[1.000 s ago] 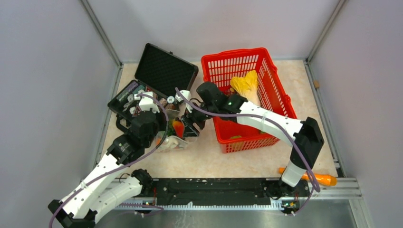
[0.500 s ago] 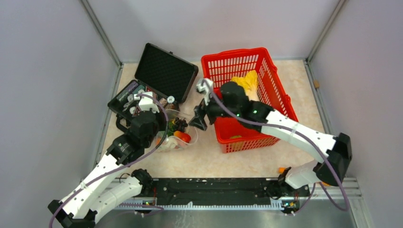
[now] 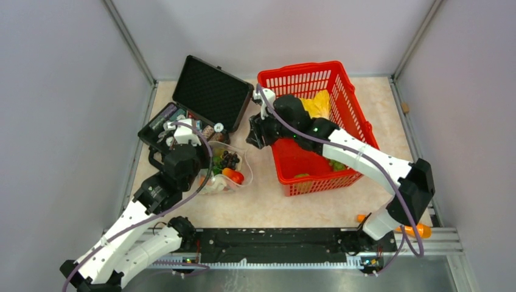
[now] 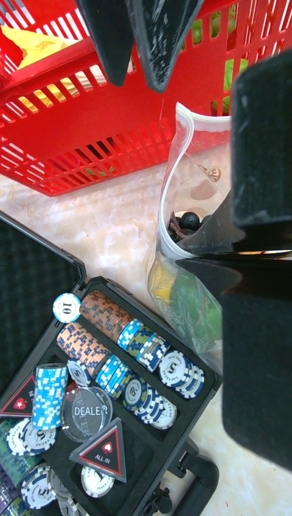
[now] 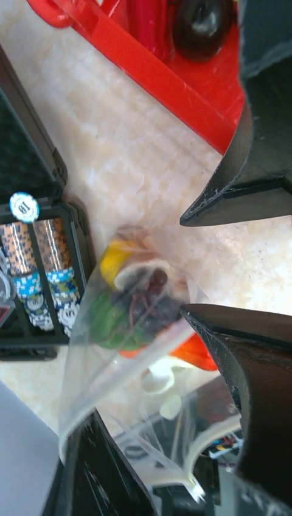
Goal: Place the food in the zip-top bag and seal the zipper
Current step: Move the bin to the center of the board, then adjust the zipper food storage bag at the center of the board.
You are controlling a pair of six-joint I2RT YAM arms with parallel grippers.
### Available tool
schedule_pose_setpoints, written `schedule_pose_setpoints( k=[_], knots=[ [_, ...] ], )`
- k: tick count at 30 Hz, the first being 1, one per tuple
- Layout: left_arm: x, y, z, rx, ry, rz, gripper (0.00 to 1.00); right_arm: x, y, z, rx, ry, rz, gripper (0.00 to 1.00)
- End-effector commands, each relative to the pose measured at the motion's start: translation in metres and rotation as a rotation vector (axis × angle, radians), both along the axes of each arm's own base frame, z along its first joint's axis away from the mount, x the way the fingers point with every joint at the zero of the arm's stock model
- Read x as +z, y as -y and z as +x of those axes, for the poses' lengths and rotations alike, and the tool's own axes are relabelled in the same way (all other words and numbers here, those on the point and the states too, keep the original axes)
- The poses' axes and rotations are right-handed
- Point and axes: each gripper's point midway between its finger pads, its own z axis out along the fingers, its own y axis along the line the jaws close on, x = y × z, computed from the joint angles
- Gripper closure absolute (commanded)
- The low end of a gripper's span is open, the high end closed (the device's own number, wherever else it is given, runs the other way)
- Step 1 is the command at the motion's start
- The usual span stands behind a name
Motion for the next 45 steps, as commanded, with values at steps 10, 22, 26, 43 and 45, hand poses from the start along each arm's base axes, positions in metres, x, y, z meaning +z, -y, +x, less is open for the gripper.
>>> schedule_pose_setpoints(
  k=[10,22,26,43,45],
  knots=[
    [0.013,-0.002,0.005,0.026,0.040,-0.027,0.98,-0.047,0.090,0.041,-0.317,0.021,-0.459,0.52],
    [0.013,0.000,0.003,0.007,0.040,-0.030,0.97,-0.049,0.123,0.053,-0.341,0.057,-0.661,0.47],
    [0.011,0.002,0.004,-0.008,0.024,-0.006,0.98,-0.008,0.082,0.042,-0.210,0.129,-0.352,0.44],
    [0.013,0.008,-0.004,-0.118,0.024,0.071,0.99,0.016,0.014,-0.029,0.467,0.622,-0.114,0.27],
    [0.012,0.008,-0.005,-0.124,0.023,0.076,0.99,0.013,0.016,-0.027,0.497,0.681,-0.153,0.27]
  ],
)
